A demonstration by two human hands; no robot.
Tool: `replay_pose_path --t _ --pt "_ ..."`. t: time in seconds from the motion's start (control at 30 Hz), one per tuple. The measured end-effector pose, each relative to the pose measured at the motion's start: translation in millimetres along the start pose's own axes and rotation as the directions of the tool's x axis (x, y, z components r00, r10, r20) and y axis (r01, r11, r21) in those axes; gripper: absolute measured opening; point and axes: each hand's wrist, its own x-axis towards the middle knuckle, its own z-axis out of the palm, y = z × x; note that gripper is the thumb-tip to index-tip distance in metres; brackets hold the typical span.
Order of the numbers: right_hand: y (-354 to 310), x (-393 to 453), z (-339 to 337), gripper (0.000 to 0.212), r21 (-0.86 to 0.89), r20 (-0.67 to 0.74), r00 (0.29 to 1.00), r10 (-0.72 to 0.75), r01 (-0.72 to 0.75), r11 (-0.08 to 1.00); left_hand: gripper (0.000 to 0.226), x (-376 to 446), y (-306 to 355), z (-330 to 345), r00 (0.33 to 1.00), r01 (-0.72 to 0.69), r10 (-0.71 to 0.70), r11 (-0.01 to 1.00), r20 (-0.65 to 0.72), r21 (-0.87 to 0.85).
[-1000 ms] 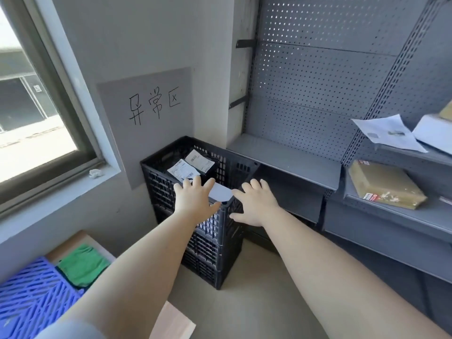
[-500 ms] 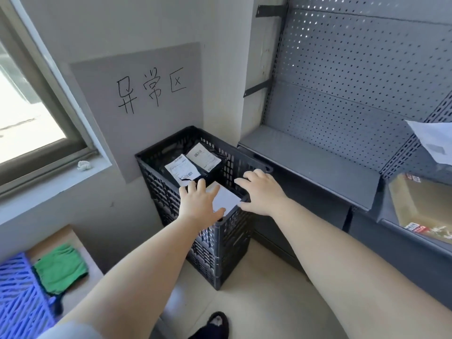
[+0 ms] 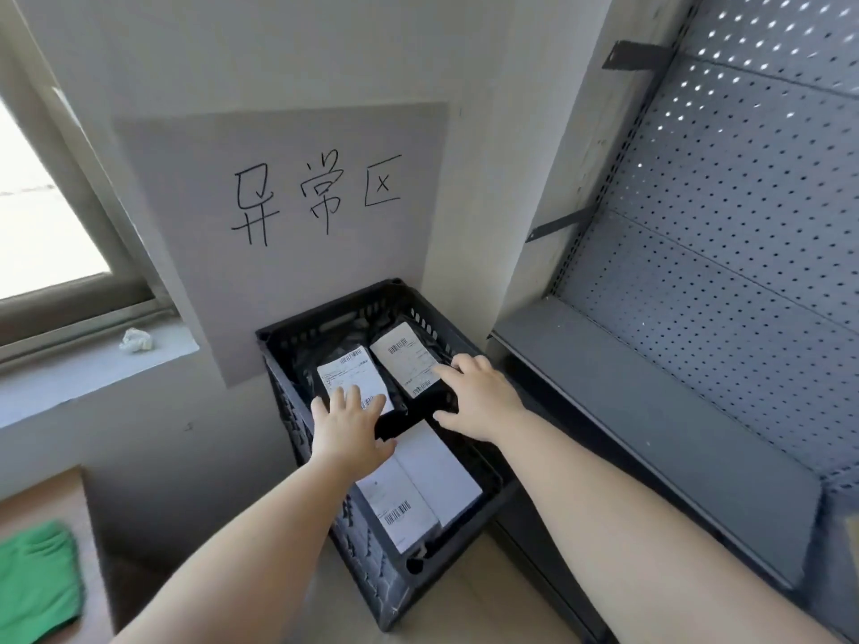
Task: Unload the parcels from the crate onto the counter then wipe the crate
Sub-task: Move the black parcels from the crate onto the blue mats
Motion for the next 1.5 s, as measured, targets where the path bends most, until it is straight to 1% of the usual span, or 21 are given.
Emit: replay_pose_path --t 0.13,0.23,0.33,0.4,0.47,0.53,0.6,0.63,0.67,0.73,0.8,0.83,0.87,0.93,0.97,1.07,1.13,1.2,1.27,1.37,1.5 --pt "1.4 37.4 9.2 0.072 0.117 0.067 0.998 -0.009 0.001 0.993 0.071 21.8 -4.6 4.5 0.999 0.043 -0.043 0.999 0.007 -0.003" --pt "3.3 69.4 17.9 0.072 0.131 0.110 0.991 -0.082 0.068 0.989 0.073 40.1 -5.2 4.5 0.996 0.088 -0.088 0.996 0.002 0.005" --pt "10.2 103.6 29.2 0.074 0.132 0.162 0.976 -0.145 0.124 0.983 0.073 56.2 -5.1 10.0 0.984 0.176 -0.176 0.984 0.034 -0.009" --pt "15.1 126.2 36.4 0.074 0.174 0.176 0.964 -0.201 0.170 0.970 0.071 66.4 -3.7 15.5 0.968 0.249 -0.247 0.968 0.050 -0.042" --pt "20.0 145.6 44.8 0.072 0.269 0.179 0.952 -0.250 0.197 0.943 0.068 76.4 0.8 20.6 0.954 0.299 -0.293 0.950 0.066 -0.095" --pt "25.3 163.0 53.6 0.071 0.376 0.193 0.936 -0.295 0.207 0.903 0.066 87.5 7.9 21.5 0.928 0.372 -0.362 0.906 0.088 -0.200" --pt "28.9 179.6 61.2 0.070 0.491 0.198 0.928 -0.316 0.185 0.851 0.060 98.1 14.2 21.3 0.882 0.463 -0.461 0.814 0.094 -0.351" --pt "28.9 187.9 63.7 0.069 0.562 0.200 0.934 -0.295 0.137 0.816 0.054 102.1 16.2 21.9 0.856 0.489 -0.512 0.754 0.073 -0.439" --pt "27.4 195.6 65.7 0.065 0.638 0.220 0.943 -0.250 0.055 0.768 0.046 104.2 17.6 24.3 0.821 0.494 -0.571 0.680 0.032 -0.543" --pt "22.2 207.6 68.7 0.050 0.771 0.334 0.930 -0.153 -0.176 0.611 0.032 104.7 17.8 27.1 0.693 0.472 -0.721 0.453 0.001 -0.756" --pt "16.2 216.8 73.6 0.030 0.818 0.505 0.850 -0.147 -0.418 0.395 0.029 103.5 15.4 22.5 0.555 0.425 -0.825 0.165 0.112 -0.890" --pt "14.1 220.5 75.7 0.022 0.802 0.575 0.800 -0.170 -0.512 0.307 0.029 103.4 13.4 19.7 0.519 0.408 -0.832 0.038 0.197 -0.912" --pt "12.0 223.8 76.7 0.019 0.777 0.626 0.754 -0.201 -0.580 0.245 0.031 104.3 10.7 16.6 0.498 0.392 -0.820 -0.078 0.283 -0.917" --pt "9.5 230.5 77.9 0.028 0.721 0.691 0.675 -0.258 -0.667 0.188 0.038 105.4 2.0 18.1 0.485 0.384 -0.756 -0.269 0.440 -0.884" --pt "8.7 234.2 78.1 0.035 0.699 0.711 0.647 -0.277 -0.693 0.175 0.043 105.0 -2.0 22.5 0.486 0.401 -0.720 -0.320 0.495 -0.859" --pt "7.6 243.1 82.2 0.057 0.647 0.746 0.593 -0.303 -0.754 0.117 0.061 104.7 -10.1 35.9 0.485 0.466 -0.618 -0.416 0.619 -0.781" --pt "7.8 244.6 86.9 0.066 0.611 0.766 0.562 -0.312 -0.787 0.083 0.066 109.2 -13.7 36.1 0.474 0.427 -0.552 -0.537 0.686 -0.728" --pt "8.9 243.4 91.8 0.074 0.587 0.782 0.539 -0.314 -0.806 0.077 0.064 113.7 -18.6 33.0 0.470 0.359 -0.507 -0.638 0.723 -0.681" --pt "10.1 242.4 96.3 0.079 0.567 0.789 0.519 -0.327 -0.821 0.064 0.066 115.7 -26.0 34.8 0.467 0.337 -0.467 -0.691 0.751 -0.639" --pt "11.9 241.4 100.2 0.087 0.556 0.786 0.502 -0.361 -0.829 0.059 0.075 114.5 -36.9 41.7 0.457 0.365 -0.398 -0.731 0.795 -0.576" --pt "16.1 237.7 94.2 0.092 0.562 0.779 0.498 -0.382 -0.824 0.072 0.084 108.8 -43.3 44.0 0.494 0.311 -0.316 -0.806 0.810 -0.504"
